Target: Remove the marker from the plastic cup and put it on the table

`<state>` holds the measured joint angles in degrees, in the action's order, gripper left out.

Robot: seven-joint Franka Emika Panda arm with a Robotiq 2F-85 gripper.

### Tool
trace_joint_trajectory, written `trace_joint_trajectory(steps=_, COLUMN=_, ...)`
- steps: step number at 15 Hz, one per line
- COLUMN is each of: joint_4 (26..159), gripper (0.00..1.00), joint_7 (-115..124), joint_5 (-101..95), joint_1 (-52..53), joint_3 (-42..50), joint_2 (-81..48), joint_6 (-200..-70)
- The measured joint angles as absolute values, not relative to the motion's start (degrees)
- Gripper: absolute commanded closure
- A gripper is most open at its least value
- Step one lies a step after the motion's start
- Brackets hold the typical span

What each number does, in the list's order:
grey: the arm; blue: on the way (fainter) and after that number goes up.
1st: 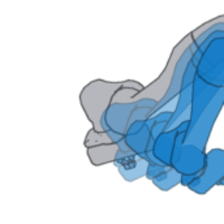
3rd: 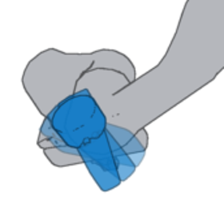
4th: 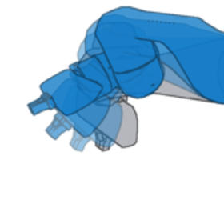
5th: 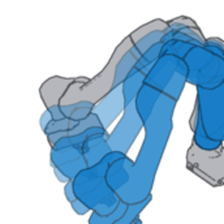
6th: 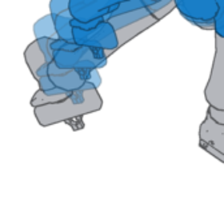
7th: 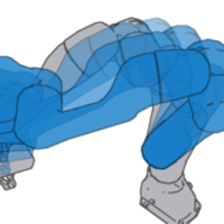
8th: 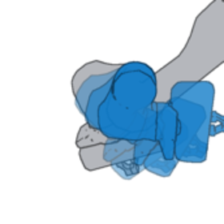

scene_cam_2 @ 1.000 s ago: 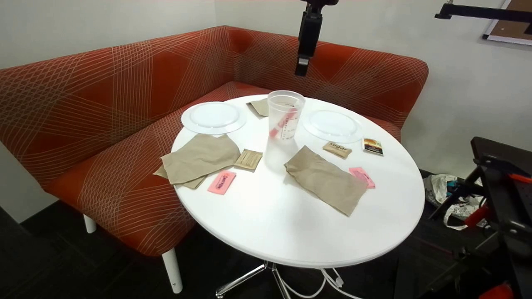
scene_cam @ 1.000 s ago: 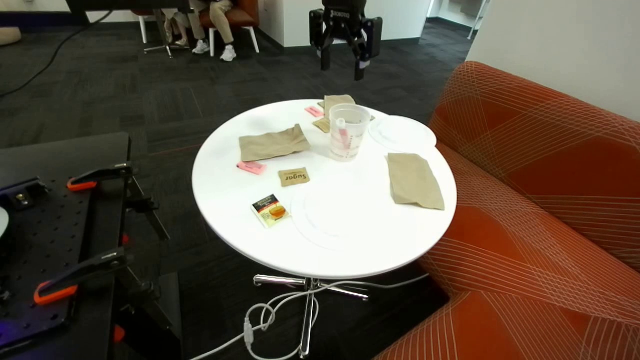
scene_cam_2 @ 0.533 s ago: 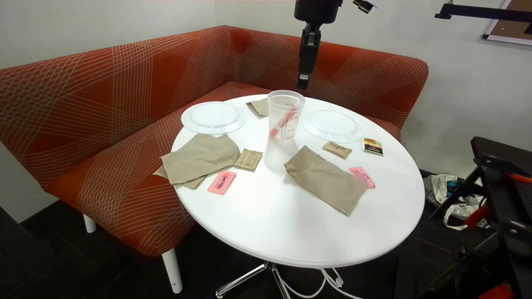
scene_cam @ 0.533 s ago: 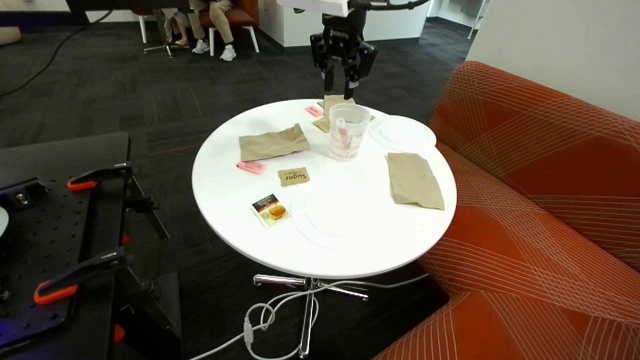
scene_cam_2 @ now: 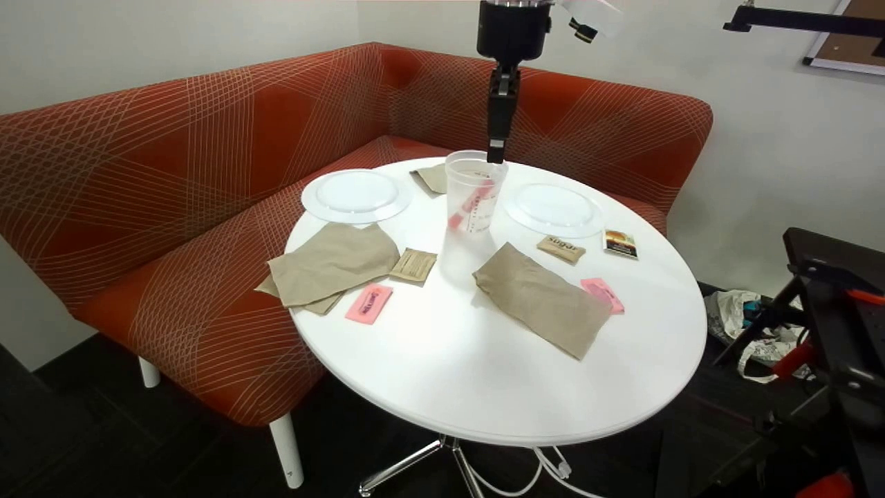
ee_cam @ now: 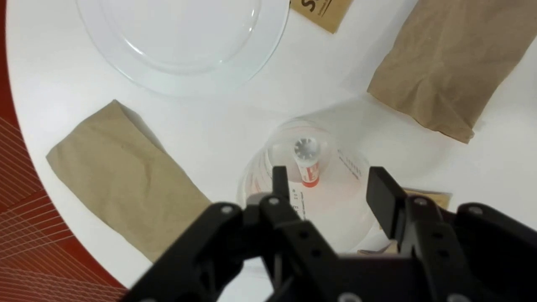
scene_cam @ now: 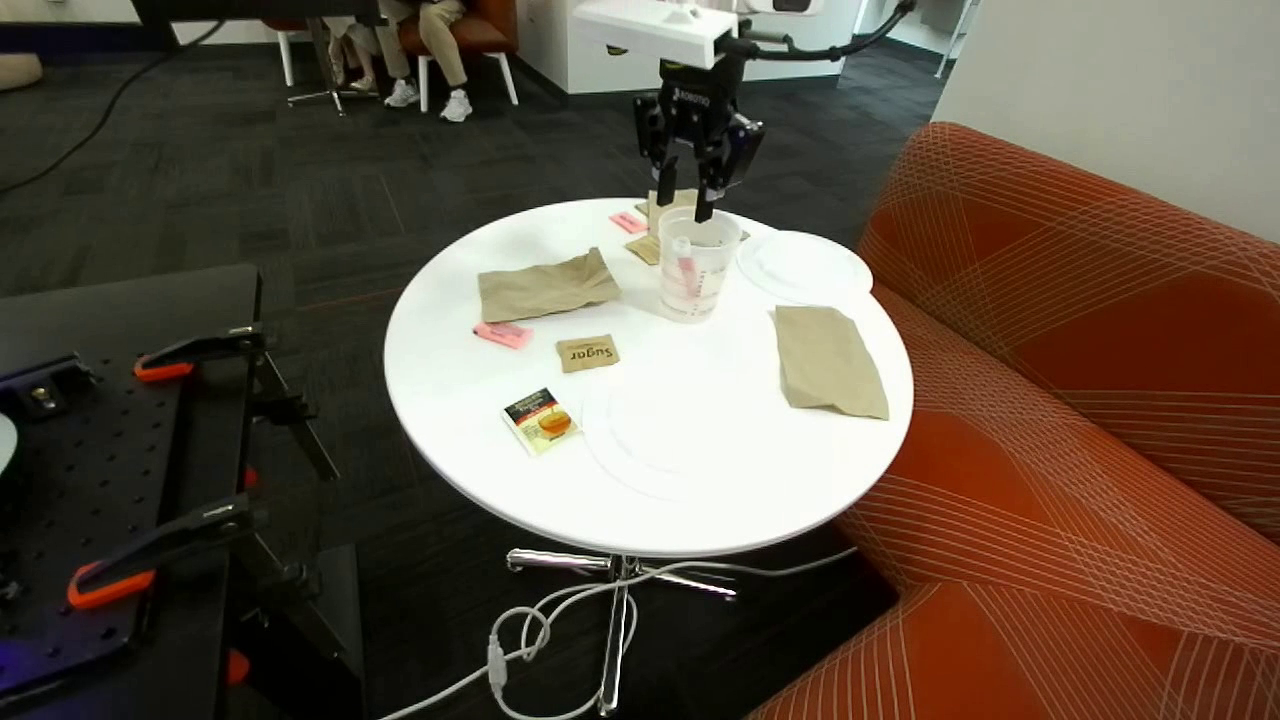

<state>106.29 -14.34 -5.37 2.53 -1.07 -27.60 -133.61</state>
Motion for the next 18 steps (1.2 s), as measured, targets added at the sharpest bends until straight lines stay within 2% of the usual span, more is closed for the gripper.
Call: trace_joint_trajectory(steps=18, joint_4=98.80, gripper=0.53, joint_7=-14.36, joint_5=-5.37, joint_1=2.40, joint_3=-1.71, joint_2=-35.37, joint_6=-129.06)
